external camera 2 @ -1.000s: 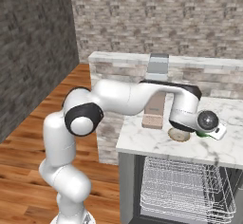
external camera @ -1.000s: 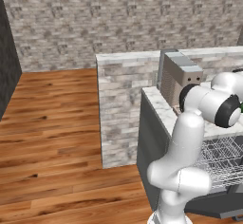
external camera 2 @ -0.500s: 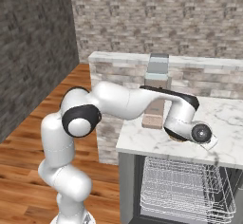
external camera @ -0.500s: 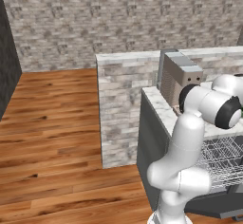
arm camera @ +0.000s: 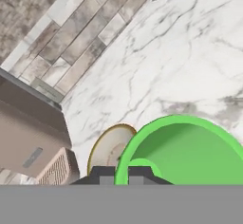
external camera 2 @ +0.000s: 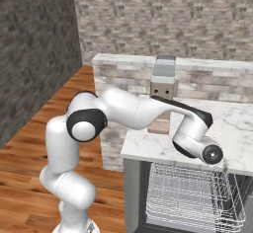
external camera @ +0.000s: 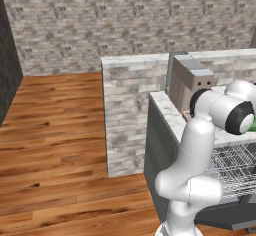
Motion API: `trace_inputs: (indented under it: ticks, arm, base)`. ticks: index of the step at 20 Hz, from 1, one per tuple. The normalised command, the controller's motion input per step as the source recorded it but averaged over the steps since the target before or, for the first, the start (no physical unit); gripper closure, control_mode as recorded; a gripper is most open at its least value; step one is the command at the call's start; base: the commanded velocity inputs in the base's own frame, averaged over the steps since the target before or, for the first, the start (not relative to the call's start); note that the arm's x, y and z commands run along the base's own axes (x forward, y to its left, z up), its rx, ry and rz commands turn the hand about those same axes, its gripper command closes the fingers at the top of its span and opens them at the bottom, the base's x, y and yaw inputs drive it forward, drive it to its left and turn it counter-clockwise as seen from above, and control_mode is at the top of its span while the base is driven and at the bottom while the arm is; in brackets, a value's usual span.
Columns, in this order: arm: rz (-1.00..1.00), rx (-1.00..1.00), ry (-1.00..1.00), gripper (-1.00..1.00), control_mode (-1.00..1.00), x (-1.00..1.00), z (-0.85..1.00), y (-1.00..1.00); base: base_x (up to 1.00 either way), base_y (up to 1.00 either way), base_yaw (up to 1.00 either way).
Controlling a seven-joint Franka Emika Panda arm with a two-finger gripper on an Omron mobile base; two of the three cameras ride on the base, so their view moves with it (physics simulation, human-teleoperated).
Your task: Pick up the cup and bowl from the counter, place them in the dishwasher, and close the dishwasher door.
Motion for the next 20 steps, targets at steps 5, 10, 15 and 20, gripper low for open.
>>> trace_inputs:
  ticks: [5, 10, 15, 20]
  arm:
    - [-0.04, 0.12, -0.04, 1.0, -1.0, -0.29, -0.33, 0.0]
    - [-0.03, 0.01, 0.0, 1.0, -1.0, -0.26, -0.38, 0.0]
    - [0.0, -0.05, 0.0, 1.0, -1.0, -0.14, -0.17, 0.0]
    - [0.0, -0.02, 0.0, 1.0, -1.0, -0.04, -0.21, 0.0]
  base:
    - [0.0, 0.0, 0.0]
    - [0.0, 0.0, 0.0]
    - [0.0, 0.0, 0.0]
    - [0.0, 0.0, 0.0]
